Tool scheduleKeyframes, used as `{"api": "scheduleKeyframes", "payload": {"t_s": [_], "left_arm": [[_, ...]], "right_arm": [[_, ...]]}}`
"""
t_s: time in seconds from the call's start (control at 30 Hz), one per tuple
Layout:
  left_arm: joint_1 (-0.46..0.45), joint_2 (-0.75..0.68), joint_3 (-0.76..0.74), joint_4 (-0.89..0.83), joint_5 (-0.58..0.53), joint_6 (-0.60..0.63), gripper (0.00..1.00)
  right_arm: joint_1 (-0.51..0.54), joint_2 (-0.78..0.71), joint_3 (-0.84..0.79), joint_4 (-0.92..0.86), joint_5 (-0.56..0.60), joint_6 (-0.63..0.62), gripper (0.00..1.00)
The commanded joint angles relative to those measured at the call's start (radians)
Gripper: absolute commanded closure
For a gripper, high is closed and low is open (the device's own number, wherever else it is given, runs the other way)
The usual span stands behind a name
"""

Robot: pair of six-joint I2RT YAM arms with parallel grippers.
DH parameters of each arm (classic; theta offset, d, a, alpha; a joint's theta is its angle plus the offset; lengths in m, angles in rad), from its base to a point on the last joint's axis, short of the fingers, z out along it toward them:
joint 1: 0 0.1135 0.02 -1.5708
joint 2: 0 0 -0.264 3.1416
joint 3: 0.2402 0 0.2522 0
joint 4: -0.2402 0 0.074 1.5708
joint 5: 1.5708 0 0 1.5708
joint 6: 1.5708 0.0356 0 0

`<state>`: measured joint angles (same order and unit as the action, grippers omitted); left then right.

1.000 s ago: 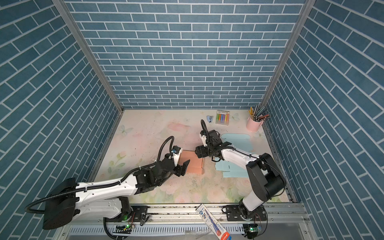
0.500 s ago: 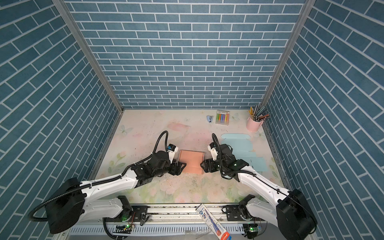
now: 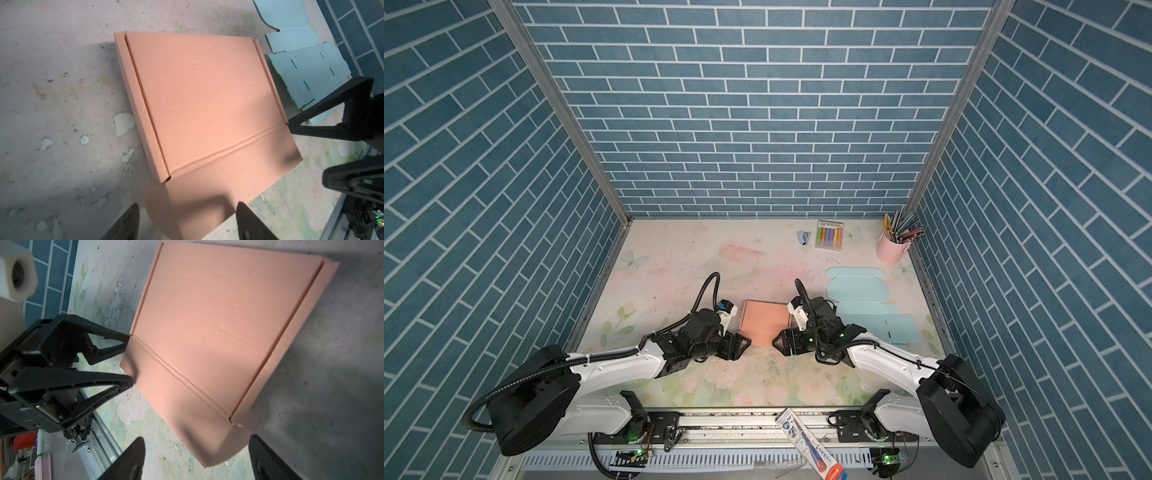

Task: Fold the paper box

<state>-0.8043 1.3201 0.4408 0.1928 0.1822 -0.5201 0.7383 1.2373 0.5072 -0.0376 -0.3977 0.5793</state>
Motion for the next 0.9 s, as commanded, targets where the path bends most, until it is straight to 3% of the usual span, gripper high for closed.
{"api": "scheduleKeyframes", "payload": {"t_s": [0.0,0.33,0.87], "left_arm": [[0.007,0.013,-0.008,0.056,0.032,-0.02,0.3],[-0.015,0.025,-0.023,0.093,0.043,-0.046,0.44],[-0.019,0.054,-0.01,0.067,-0.006,-0.034,0.53]], "right_arm": [[0.02,0.024,-0.012,0.057,-0.018,0.046,0.22],[0.038,0.032,-0.007,0.066,-0.004,0.055,0.23],[0.046,0.063,0.005,0.03,0.068,0.024,0.26]]}}
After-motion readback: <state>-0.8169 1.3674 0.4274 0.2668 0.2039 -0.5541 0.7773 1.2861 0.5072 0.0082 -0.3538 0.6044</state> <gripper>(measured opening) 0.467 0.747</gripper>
